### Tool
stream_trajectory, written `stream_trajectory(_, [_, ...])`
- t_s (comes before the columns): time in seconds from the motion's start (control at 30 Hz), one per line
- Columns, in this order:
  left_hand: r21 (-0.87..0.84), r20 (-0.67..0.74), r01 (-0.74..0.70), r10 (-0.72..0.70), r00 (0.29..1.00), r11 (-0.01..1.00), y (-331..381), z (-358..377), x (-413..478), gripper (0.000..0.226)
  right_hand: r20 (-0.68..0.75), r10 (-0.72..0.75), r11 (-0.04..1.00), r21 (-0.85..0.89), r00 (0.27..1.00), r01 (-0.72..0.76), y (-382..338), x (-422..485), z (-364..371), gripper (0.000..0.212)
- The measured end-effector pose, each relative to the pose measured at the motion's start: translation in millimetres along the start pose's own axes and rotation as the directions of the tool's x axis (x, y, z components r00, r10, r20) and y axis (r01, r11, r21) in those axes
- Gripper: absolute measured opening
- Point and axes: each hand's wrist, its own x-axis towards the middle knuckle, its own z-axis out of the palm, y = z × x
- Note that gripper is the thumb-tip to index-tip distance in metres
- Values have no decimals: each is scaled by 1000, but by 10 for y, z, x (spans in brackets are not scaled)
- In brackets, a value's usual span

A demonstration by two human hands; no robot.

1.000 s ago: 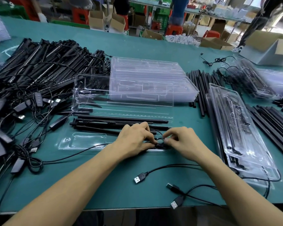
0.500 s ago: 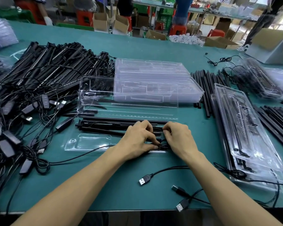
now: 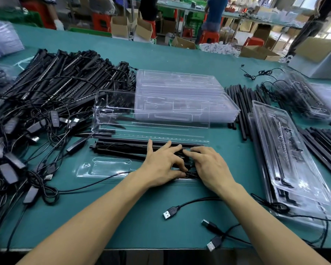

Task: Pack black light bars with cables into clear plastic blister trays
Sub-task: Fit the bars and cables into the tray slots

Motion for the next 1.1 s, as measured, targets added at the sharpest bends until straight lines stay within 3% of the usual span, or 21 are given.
stream_trajectory(0.13, [-87,10,5,-5,1000,996,1,-35,-23,15,-44,-5,999,-49,999,3,-117,0,-35,39])
stream_trajectory(0.23, [-332,-89,-17,-13,996,943,-45,-94,-68,11,-98,-72,984,154,993,86,-322,-21,-13,36])
stream_trajectory(0.33, [-495,-203,-39,-72,976,868,-100,-116,-107,24,-33,-74,952,294,997,81,-402,48,6,39])
stream_trajectory(0.47, [-601,-216,10,-175,961,800,-183,-156,-82,30,-14,-34,977,210,999,36,-369,122,73,39])
stream_trajectory(0.53, [-550,-288,1,-191,938,835,-303,-227,-117,30,-23,-5,980,197,1000,9,-362,136,101,39])
stream_trajectory(0.63, [-239,-469,0,-115,875,971,-600,-392,-251,20,-12,-19,982,186,1000,21,-338,141,128,39])
stream_trajectory(0.7, [-144,-457,74,-133,879,987,-816,-489,-364,18,-2,-18,981,194,1000,18,-329,143,127,40])
stream_trajectory(0.8, [-148,-380,199,-241,893,969,-1009,-498,-501,23,9,-10,978,208,1000,8,-325,139,118,41])
stream_trajectory(0.87, [-221,-393,194,-270,879,956,-1063,-457,-541,25,17,-12,979,203,1000,8,-324,145,104,41])
stream_trajectory(1.1, [-131,-338,166,-202,919,977,-1128,-440,-543,32,70,-62,995,83,996,56,-231,205,3,52])
